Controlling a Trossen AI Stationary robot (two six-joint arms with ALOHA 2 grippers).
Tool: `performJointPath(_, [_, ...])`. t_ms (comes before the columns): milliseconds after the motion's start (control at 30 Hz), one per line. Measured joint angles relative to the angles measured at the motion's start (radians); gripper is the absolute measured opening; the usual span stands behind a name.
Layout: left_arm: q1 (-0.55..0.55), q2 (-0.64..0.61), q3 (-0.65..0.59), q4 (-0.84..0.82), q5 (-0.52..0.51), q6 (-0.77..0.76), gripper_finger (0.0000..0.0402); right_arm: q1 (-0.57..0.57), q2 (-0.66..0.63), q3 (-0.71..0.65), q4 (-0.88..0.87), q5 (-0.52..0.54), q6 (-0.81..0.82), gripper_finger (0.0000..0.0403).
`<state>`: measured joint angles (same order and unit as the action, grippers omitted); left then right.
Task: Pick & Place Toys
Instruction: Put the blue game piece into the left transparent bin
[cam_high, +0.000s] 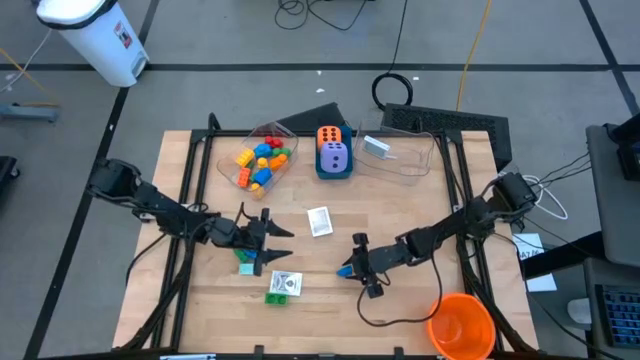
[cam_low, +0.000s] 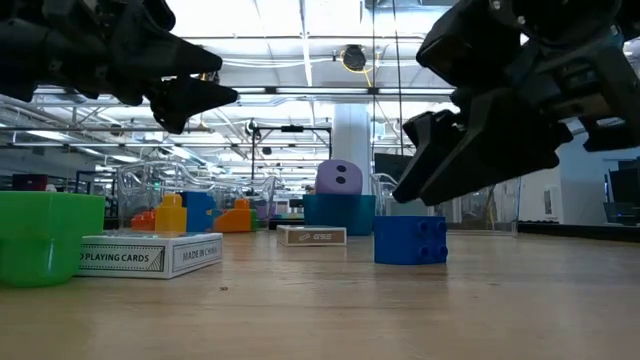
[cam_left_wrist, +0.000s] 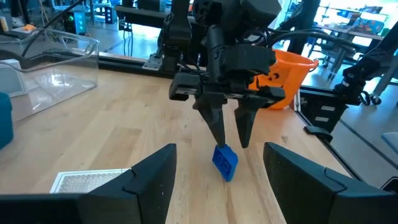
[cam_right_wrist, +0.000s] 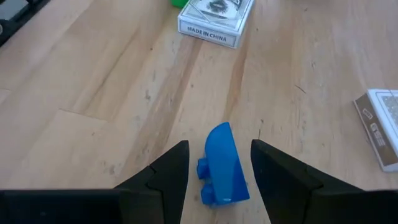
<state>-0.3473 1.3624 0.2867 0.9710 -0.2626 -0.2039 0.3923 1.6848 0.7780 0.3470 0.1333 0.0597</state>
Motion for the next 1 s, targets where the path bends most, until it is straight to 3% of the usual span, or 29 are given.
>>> performJointPath(533, [0.000, 0.000, 0.000, -0.002, -0.001, 0.000, 0.0244, -0.021, 0.100, 0.000, 0.040, -0.003, 0.010, 0.0161])
performJointPath(867, [0.000, 0.000, 0.000, -0.011, -0.001, 0.000, 0.0244, -0.045, 0.100, 0.000, 0.039, -0.003, 0.007, 0.0088])
performJointPath(1000, [0.000, 0.000, 0.000, -0.019, -0.001, 0.004, 0.0243, -0.059, 0.100, 0.000, 0.092, -0.004, 0.007, 0.0088])
